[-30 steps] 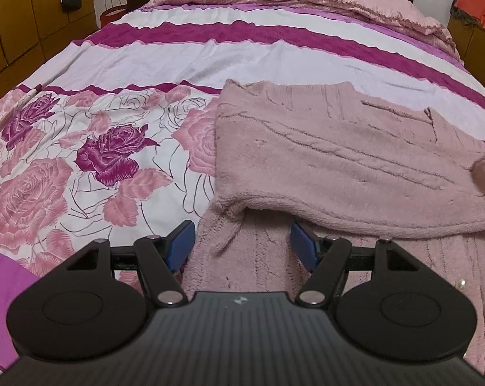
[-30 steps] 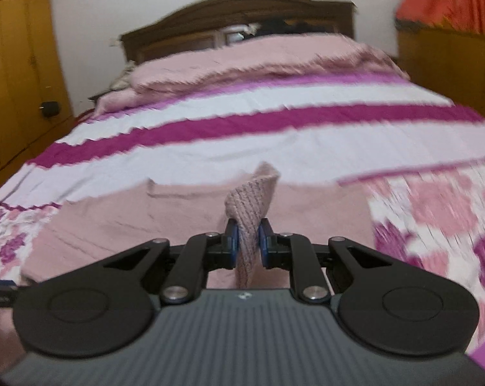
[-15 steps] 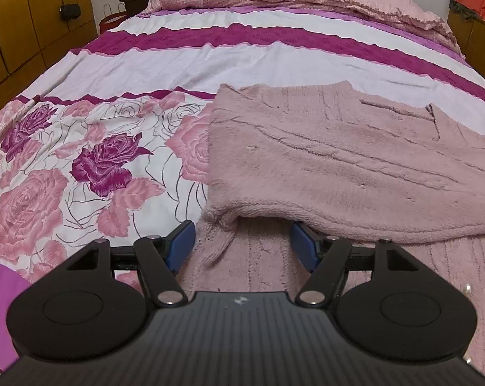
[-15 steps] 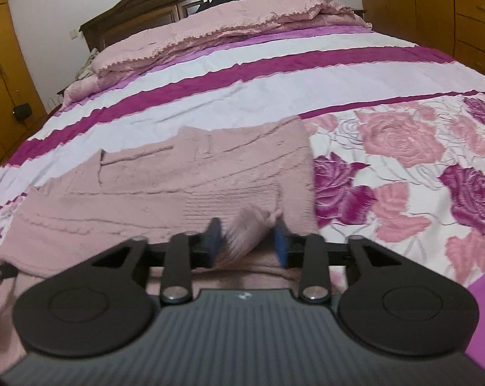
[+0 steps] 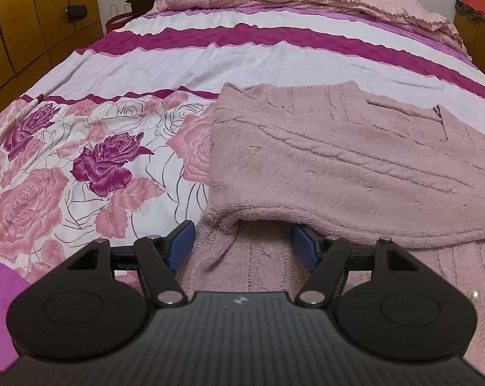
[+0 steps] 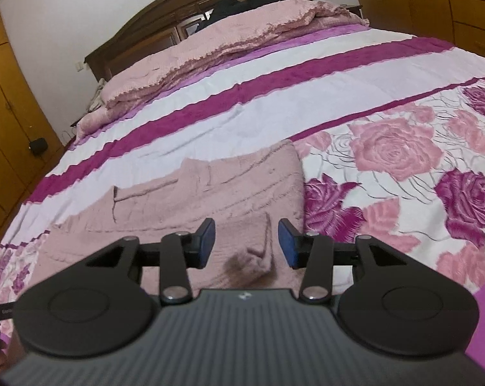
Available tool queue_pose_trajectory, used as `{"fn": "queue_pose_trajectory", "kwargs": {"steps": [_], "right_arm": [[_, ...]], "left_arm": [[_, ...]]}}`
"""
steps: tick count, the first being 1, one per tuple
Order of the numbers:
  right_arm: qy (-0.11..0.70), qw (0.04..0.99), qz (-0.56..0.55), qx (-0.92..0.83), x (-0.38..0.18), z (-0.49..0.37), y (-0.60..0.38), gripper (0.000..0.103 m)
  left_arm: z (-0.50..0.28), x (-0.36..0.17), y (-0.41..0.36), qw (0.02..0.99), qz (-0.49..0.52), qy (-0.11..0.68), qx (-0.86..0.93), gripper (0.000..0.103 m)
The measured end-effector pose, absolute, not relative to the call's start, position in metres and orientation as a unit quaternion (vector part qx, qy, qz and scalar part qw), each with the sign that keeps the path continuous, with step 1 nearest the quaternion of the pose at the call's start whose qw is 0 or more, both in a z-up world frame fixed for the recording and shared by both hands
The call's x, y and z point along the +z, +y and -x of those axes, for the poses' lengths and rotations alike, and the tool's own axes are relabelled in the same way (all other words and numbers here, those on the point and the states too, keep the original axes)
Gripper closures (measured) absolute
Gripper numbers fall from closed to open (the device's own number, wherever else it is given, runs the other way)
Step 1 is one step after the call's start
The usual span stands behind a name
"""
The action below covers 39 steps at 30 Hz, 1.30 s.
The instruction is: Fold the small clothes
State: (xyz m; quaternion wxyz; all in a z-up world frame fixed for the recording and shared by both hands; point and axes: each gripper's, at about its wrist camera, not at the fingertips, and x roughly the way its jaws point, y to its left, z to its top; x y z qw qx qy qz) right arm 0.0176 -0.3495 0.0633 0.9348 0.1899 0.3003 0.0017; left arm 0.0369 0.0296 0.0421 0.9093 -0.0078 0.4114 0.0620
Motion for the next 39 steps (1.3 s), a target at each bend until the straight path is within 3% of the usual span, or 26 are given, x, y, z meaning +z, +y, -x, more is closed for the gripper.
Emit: {"fn": "queue_pose_trajectory", "kwargs": {"steps": [20,21,23,24,26,33,39], "right_arm": [[0.336,0.927,-0.165,0.026,0.041,-0.053,-0.346,0.056],[0.339,0.926,-0.161,0.033,0.041,-0.054,-0.345,0.057],[0.342,0.926,-0.153,0.047,0.041,-0.054,-0.341,0.084],[0.348,0.924,-0.147,0.058,0.043,-0.055,-0.339,0.092],[0.348,0.925,-0.135,0.070,0.052,-0.060,-0.333,0.092],[0.234,0.964,-0.117,0.040,0.115,-0.060,-0.336,0.092],[0.318,0.944,-0.088,-0.008,0.062,-0.095,-0.336,0.092]], "left_arm": [[-0.040,0.039,0.029,0.909,0.005,0.411,0.064,0.030],[-0.040,0.039,0.029,0.910,0.006,0.410,0.064,0.030],[-0.040,0.037,0.030,0.910,0.006,0.409,0.062,0.030],[-0.041,0.036,0.030,0.911,0.006,0.409,0.062,0.030],[-0.041,0.035,0.030,0.911,0.006,0.407,0.060,0.030],[-0.042,0.031,0.032,0.912,0.005,0.406,0.057,0.027],[-0.043,0.029,0.033,0.911,0.006,0.408,0.053,0.025]]}}
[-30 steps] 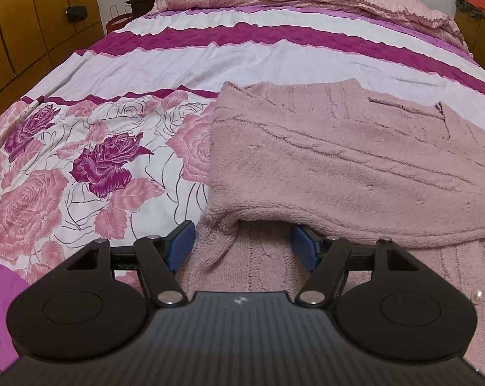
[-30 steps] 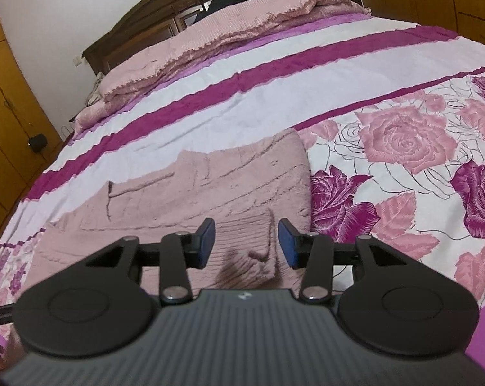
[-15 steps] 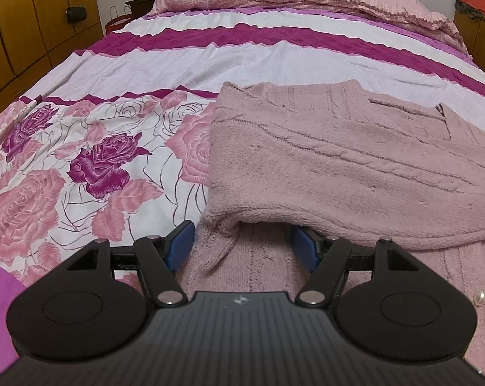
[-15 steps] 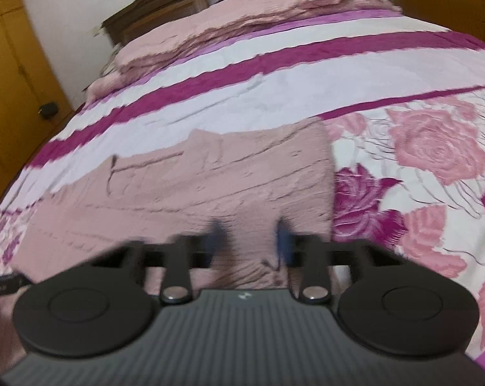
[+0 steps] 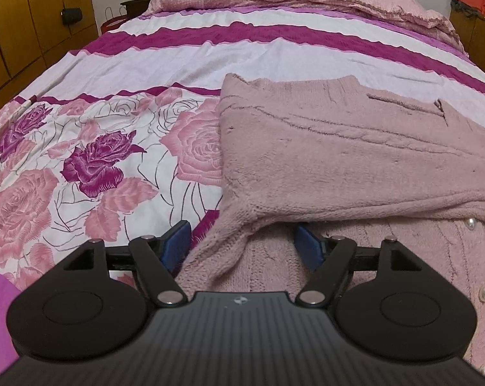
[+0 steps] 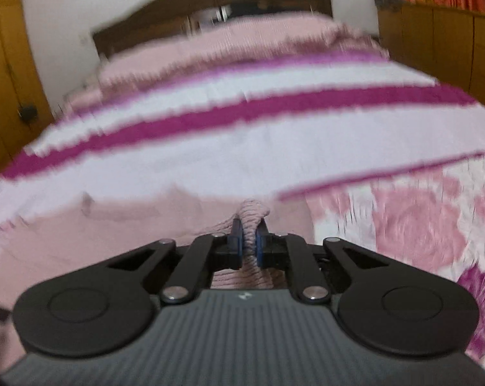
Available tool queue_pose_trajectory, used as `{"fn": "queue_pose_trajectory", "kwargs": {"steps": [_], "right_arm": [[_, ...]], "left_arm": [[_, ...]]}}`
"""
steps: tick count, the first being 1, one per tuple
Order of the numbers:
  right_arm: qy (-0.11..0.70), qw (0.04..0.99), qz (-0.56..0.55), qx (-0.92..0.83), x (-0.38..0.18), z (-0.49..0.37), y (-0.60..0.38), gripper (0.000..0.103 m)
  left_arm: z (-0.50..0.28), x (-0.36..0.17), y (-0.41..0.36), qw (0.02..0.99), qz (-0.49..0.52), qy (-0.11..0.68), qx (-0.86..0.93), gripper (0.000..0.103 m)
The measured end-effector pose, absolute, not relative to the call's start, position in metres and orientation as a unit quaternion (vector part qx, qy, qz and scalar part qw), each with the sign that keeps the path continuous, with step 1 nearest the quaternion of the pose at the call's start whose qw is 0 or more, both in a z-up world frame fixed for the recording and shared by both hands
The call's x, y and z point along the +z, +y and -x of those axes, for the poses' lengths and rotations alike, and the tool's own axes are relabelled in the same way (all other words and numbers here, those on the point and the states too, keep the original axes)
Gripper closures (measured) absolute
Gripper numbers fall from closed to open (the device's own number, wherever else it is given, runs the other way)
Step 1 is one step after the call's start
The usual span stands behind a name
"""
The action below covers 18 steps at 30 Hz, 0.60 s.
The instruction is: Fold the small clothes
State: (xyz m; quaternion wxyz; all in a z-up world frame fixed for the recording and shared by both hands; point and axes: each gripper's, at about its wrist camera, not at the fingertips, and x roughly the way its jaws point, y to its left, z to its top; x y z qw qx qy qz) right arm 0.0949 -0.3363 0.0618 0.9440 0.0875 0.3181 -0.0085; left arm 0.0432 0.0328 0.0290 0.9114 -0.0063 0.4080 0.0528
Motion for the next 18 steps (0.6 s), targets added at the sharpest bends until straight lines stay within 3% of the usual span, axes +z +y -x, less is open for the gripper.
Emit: {"fn": "queue_pose_trajectory", "kwargs": {"steps": [3,8,13,18], "right_arm": [[0.342,0.935,-0.090,-0.016,0.034,-0.098,-0.337,0.091],[0.337,0.936,-0.100,-0.020,0.042,-0.092,-0.338,0.084],[0.326,0.938,-0.113,-0.027,0.059,-0.067,-0.341,0.054],[0.321,0.937,-0.138,0.001,0.076,-0.041,-0.348,0.054]], "left_arm": [[-0.044,0.028,0.034,0.911,0.009,0.408,0.052,0.025],[-0.043,0.029,0.035,0.911,0.008,0.408,0.054,0.025],[-0.035,0.037,0.034,0.911,0.009,0.409,0.052,0.025],[-0.020,0.051,0.031,0.914,0.009,0.404,0.048,0.025]]}}
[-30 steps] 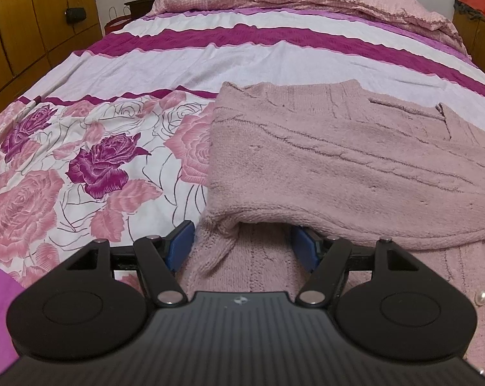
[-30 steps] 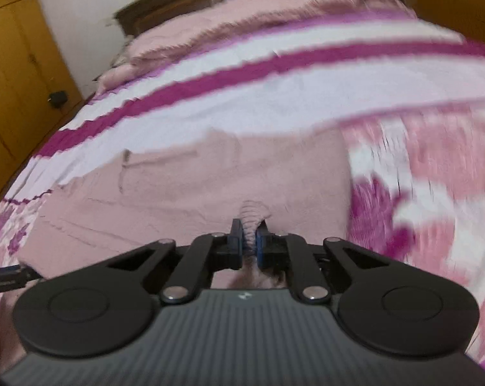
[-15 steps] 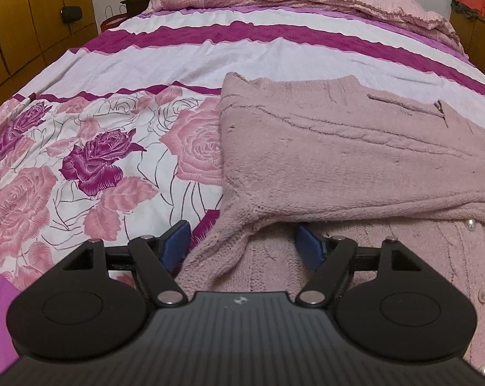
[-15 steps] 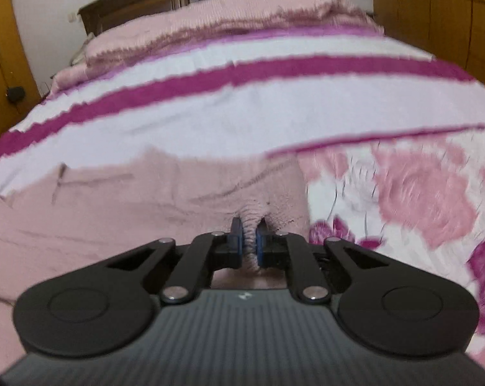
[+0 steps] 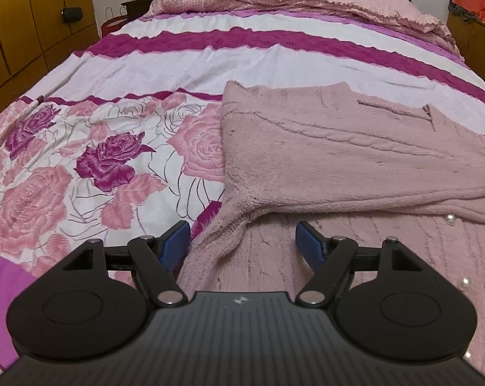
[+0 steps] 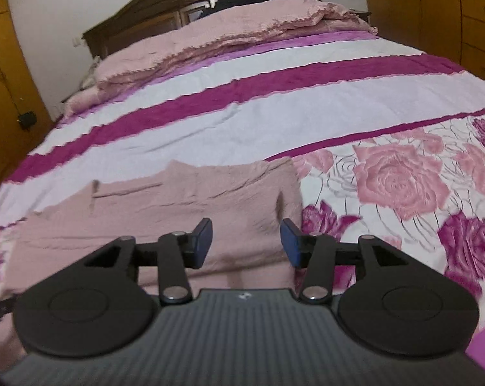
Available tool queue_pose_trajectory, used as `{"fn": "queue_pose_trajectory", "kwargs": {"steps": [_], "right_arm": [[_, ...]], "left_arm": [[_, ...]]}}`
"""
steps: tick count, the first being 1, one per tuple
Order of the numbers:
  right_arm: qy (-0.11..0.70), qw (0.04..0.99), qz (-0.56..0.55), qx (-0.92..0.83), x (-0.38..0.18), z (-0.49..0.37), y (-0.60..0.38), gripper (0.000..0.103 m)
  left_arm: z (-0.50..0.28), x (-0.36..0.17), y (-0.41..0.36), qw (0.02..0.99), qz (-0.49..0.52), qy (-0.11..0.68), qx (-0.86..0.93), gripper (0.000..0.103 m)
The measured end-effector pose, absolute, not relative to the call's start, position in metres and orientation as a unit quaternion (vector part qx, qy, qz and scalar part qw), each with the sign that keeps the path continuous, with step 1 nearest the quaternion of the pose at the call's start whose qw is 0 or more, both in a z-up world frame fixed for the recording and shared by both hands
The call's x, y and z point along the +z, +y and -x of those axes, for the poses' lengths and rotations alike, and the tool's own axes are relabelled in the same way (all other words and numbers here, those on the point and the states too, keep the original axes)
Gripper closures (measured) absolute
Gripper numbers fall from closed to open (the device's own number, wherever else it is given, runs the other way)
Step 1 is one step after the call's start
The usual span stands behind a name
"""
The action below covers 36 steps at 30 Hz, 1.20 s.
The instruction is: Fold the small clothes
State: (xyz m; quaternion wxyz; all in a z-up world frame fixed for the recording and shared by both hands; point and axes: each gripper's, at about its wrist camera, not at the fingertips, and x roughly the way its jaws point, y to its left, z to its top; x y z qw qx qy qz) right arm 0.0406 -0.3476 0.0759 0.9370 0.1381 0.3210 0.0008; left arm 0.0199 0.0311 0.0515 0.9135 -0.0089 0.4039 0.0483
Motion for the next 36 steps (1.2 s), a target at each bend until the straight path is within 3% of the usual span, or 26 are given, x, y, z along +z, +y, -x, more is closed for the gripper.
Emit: {"fn": "queue_pose_trajectory", "kwargs": {"steps": [11,30,36], "right_arm": [[0.332,0.932,-0.117,0.084,0.106,0.028,-0.320,0.054],[0.354,0.923,-0.001,0.149,0.094,0.132,-0.274,0.053],[0.365,0.911,0.050,0.183,0.088,0.161,-0.261,0.046]], "left_arm": [[0.033,0.091,0.014,0.922,-0.005,0.386,0.022,0.024],[0.146,0.106,0.000,0.918,-0.047,0.391,-0.048,0.017],[0.178,0.098,-0.001,0.911,-0.088,0.396,-0.068,0.014]]}}
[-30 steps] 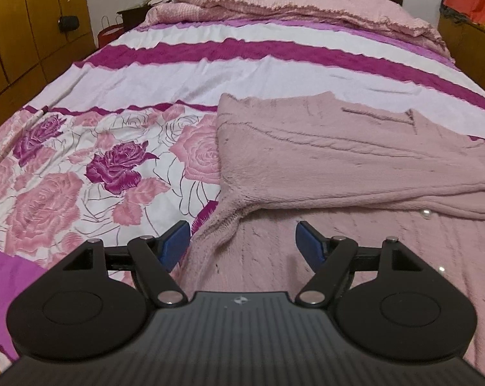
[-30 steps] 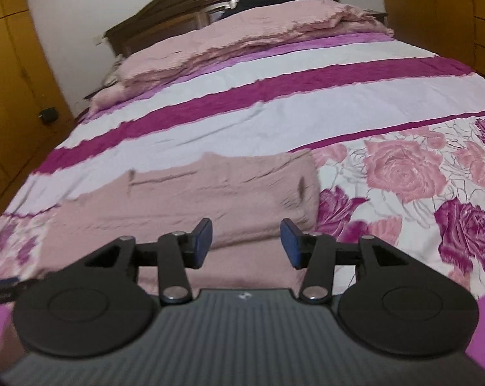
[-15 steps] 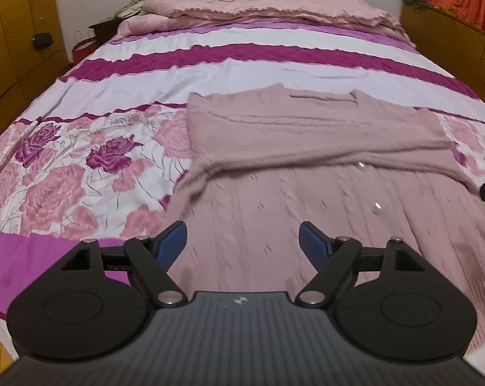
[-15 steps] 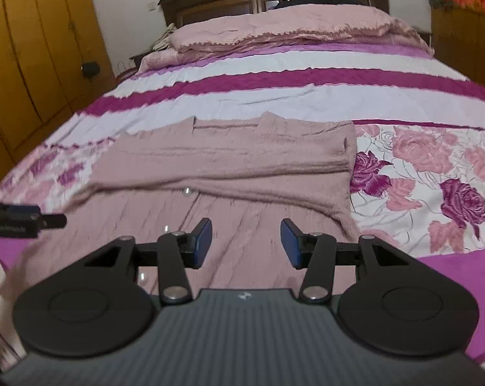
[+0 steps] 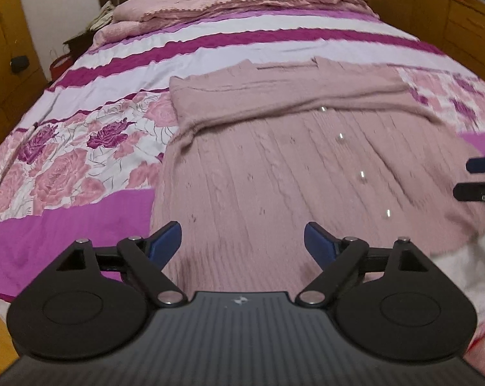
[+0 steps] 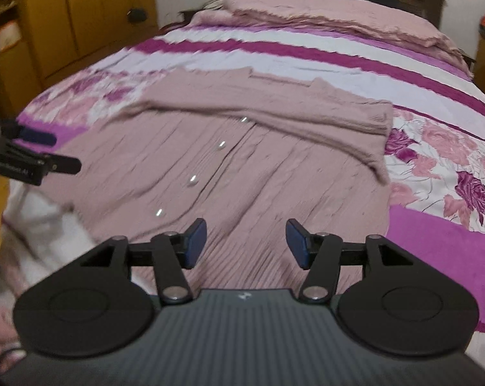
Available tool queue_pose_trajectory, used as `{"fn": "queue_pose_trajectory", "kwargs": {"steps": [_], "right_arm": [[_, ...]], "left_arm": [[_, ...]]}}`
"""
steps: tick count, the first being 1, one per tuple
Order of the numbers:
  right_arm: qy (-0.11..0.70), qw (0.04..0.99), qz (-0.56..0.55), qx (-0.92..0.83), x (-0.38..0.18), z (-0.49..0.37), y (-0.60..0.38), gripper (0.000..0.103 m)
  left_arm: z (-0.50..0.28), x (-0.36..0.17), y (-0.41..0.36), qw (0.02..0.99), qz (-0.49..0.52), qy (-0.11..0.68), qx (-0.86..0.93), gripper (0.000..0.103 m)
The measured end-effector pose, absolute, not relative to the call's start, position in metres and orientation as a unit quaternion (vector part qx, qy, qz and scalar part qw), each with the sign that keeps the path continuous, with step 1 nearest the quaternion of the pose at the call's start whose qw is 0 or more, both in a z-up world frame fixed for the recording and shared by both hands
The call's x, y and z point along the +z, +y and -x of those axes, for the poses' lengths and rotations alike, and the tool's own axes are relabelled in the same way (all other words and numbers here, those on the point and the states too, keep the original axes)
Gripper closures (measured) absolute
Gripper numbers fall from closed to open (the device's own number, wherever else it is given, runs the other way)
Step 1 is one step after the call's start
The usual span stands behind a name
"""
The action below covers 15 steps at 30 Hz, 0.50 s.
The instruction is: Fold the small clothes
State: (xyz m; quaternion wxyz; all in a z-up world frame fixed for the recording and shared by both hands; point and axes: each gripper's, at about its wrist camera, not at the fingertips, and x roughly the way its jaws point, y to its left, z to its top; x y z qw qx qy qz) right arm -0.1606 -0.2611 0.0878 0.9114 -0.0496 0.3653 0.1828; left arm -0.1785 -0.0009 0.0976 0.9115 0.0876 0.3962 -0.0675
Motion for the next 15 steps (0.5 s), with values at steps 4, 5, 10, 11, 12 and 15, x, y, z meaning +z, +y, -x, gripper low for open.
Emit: {"fn": "queue_pose_trajectory", "kwargs": {"steps": [4,5,10,11,12,15], "right_arm": [[0.376,0.905,0.067,0.188,0.085,0.171,-0.258,0.046],[0.380,0.903,0.070,0.190,0.085,0.173,-0.258,0.046],[0.402,0.891,0.084,0.194,0.081,0.177,-0.258,0.046],[0.404,0.889,0.087,0.195,0.080,0.178,-0.258,0.046],[0.406,0.888,0.090,0.197,0.080,0.179,-0.257,0.046],[0.410,0.883,0.100,0.206,0.081,0.182,-0.256,0.046]], "left_arm": [[0.195,0.092,0.001,0.909,-0.100,0.399,-0.063,0.013],[0.199,0.090,0.003,0.908,-0.101,0.402,-0.063,0.013],[0.212,0.084,0.006,0.898,-0.112,0.416,-0.084,0.012],[0.213,0.083,0.005,0.895,-0.116,0.420,-0.094,0.012],[0.215,0.080,0.003,0.891,-0.124,0.423,-0.104,0.012],[0.218,0.071,-0.006,0.884,-0.162,0.425,-0.106,0.012]]}}
